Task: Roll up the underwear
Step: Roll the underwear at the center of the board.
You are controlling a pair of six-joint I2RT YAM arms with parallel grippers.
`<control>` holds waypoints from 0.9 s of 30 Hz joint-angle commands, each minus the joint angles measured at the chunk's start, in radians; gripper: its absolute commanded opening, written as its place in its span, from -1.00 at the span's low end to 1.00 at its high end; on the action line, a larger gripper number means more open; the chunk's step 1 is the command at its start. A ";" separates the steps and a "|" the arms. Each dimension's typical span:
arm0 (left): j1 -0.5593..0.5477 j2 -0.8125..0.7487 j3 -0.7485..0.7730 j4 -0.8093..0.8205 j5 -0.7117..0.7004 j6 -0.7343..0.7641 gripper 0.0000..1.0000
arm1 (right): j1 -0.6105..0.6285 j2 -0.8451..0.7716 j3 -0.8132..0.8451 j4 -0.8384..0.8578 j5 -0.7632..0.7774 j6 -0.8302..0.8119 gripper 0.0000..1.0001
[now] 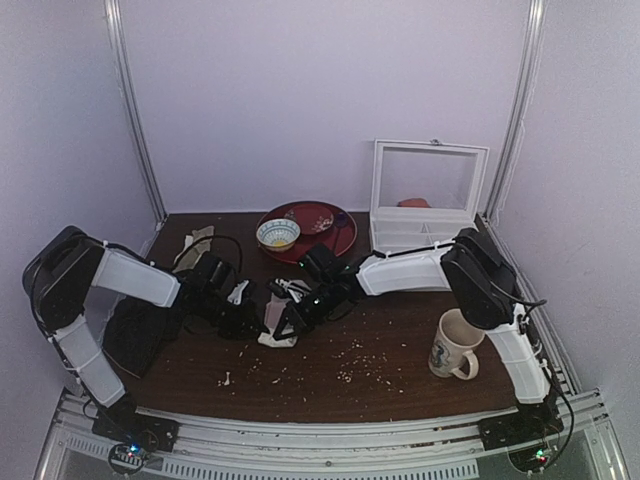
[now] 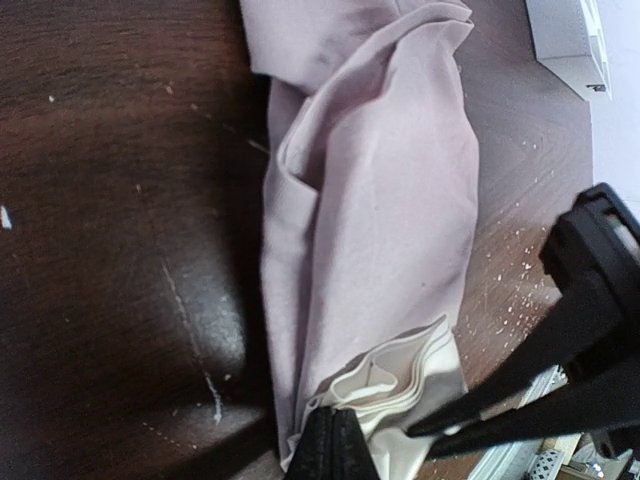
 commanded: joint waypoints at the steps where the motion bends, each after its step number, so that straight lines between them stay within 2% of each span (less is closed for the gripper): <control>1: 0.004 -0.004 -0.019 -0.047 -0.023 0.017 -1.00 | -0.013 0.034 0.002 -0.022 -0.014 0.038 -1.00; 16: 0.003 0.003 -0.022 -0.046 -0.028 0.010 -1.00 | -0.049 0.028 -0.095 0.114 -0.016 0.193 -1.00; 22: 0.003 -0.029 -0.014 -0.065 -0.047 0.002 -1.00 | -0.064 0.045 -0.077 0.089 -0.004 0.247 -1.00; 27: 0.005 -0.102 0.023 -0.151 -0.107 0.022 -0.84 | -0.065 0.062 -0.026 -0.011 0.013 0.209 -1.00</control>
